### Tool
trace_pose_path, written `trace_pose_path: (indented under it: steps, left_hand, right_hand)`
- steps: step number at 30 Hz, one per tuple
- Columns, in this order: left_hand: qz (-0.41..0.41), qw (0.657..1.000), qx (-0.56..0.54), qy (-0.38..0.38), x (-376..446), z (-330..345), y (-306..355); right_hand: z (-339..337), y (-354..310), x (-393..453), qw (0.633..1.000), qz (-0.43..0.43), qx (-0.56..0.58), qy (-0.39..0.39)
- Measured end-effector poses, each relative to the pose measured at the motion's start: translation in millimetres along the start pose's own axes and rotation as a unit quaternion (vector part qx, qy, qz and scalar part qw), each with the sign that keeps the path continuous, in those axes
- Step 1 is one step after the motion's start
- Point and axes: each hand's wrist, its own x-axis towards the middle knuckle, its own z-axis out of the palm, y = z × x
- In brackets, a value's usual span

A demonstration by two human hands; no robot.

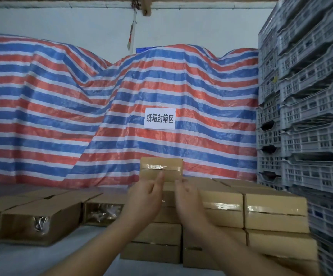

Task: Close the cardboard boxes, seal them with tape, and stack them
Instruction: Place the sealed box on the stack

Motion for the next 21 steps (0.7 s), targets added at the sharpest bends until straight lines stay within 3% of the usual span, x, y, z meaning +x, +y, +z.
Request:
trace_pose_path:
  steps: [3,6,9,14,21]
  left_hand:
    - [0.010,0.998,-0.052,0.022,-24,2,-11]
    - [-0.095,0.995,-0.015,0.020,-39,-3,-34]
    - [-0.127,0.991,0.024,0.026,-45,-19,-58]
    - [-0.134,0.989,0.042,0.045,-38,-66,-78]
    - [-0.131,0.968,0.131,0.168,-18,-142,-136]
  right_hand:
    - [9,25,-21,0.998,0.059,-0.031,-0.014]
    - [16,39,-32,0.996,0.083,-0.043,-0.014]
    - [30,37,-36,0.995,0.088,-0.034,-0.023]
    - [76,13,-27,0.997,0.037,0.012,-0.067]
    - [167,5,-12,0.988,0.008,-0.022,-0.151]
